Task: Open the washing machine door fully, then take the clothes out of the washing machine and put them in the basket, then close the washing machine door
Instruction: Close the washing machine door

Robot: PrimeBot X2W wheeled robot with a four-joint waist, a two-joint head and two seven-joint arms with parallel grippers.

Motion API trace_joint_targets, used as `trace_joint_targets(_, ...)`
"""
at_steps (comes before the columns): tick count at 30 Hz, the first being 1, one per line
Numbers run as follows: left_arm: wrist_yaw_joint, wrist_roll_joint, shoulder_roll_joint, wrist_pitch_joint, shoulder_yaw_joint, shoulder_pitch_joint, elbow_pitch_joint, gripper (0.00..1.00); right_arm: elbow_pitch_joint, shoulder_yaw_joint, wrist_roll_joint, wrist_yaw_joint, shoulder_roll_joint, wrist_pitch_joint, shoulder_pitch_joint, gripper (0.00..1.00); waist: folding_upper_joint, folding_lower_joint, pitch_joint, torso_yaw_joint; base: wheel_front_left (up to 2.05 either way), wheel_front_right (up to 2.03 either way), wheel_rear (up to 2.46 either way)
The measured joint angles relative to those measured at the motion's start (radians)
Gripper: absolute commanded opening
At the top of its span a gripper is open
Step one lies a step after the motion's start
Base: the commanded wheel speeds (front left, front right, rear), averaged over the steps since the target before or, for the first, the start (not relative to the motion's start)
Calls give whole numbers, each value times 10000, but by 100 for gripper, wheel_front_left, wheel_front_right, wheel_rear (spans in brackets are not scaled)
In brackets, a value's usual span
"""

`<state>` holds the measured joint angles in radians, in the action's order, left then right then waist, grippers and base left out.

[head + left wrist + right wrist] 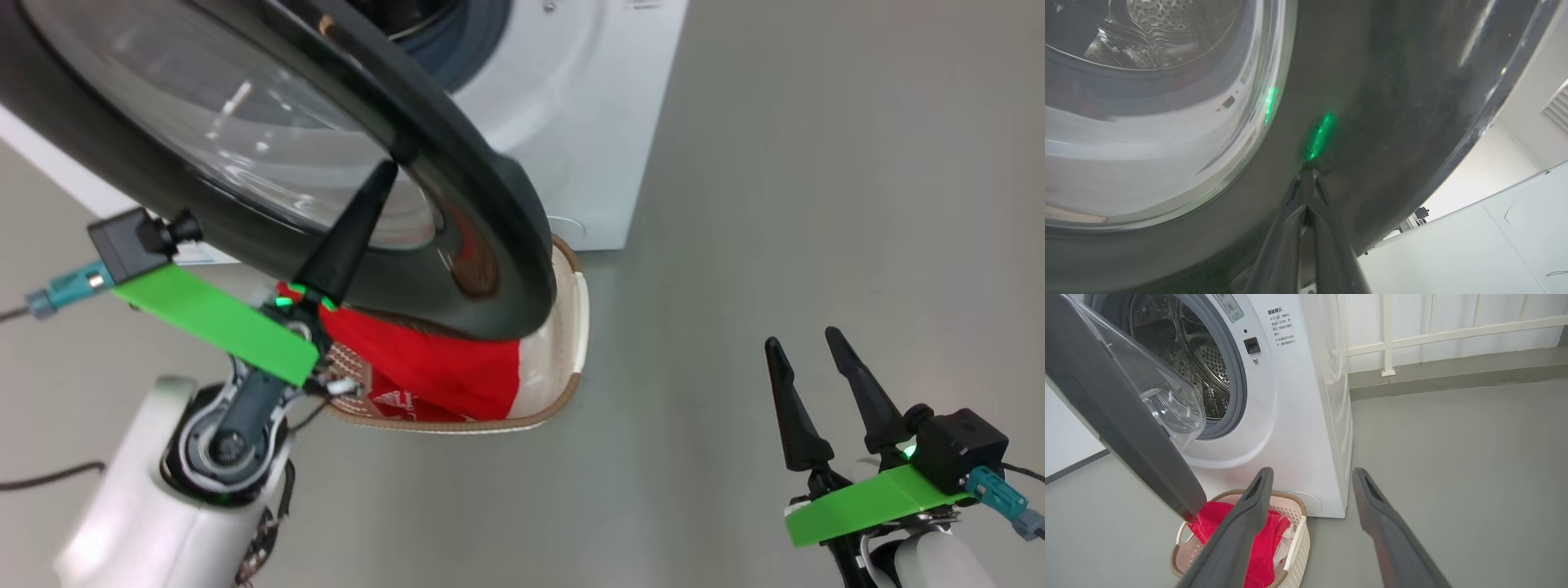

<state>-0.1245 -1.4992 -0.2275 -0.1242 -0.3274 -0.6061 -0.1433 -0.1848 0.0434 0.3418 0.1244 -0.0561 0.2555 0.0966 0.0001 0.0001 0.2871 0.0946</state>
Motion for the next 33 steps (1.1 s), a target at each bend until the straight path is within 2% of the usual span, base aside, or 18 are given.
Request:
trace_joint_targets(11, 0, -90, -280, 815, -115, -1424, -1225, 0, 98, -29, 0, 0, 36, 0, 227, 100, 0, -1, 515, -873, 0, 0, 0)
trace_joint_targets(20, 0, -88, -422, 1384, -261, -2343, -2125, 0, 140, -10, 50, 0, 42, 0, 343, 100, 0, 0, 757, -1293, 0, 0, 0)
trace_joint_targets(28, 0, -163, -514, 1747, -575, -2598, -2452, 0, 178, -38, 75, 0, 46, 0, 348, 100, 0, 0, 693, -1375, 0, 0, 0)
trace_joint_targets(33, -2, -288, -581, 2196, -848, -1909, -2276, 0, 148, -107, 17, 0, 46, 0, 282, 100, 0, -1, 371, -1231, 0, 0, 0)
